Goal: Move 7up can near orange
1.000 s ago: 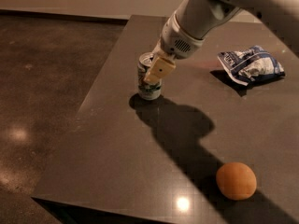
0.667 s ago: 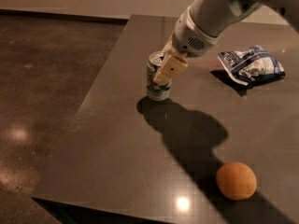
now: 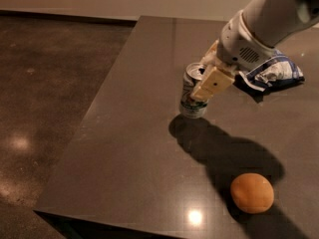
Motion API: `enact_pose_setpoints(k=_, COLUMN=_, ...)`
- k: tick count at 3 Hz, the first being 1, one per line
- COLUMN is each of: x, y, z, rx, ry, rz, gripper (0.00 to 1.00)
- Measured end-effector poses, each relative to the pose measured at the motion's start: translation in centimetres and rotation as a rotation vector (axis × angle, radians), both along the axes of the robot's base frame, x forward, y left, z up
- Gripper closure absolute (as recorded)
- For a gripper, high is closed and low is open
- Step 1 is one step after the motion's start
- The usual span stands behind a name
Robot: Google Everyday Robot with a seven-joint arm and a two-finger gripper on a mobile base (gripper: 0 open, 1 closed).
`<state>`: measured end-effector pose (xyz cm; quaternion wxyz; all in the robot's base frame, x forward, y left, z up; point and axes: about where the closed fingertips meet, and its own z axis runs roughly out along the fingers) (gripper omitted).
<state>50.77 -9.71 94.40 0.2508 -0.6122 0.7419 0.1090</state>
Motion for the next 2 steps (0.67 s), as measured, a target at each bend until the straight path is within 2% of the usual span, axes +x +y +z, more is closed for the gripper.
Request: enact_pose_setpoints(k=2, x=-4.1, y=-4.0, z=-0.3, rx=-0.013, ry=0.016, rz=-0.019, gripper=1.00)
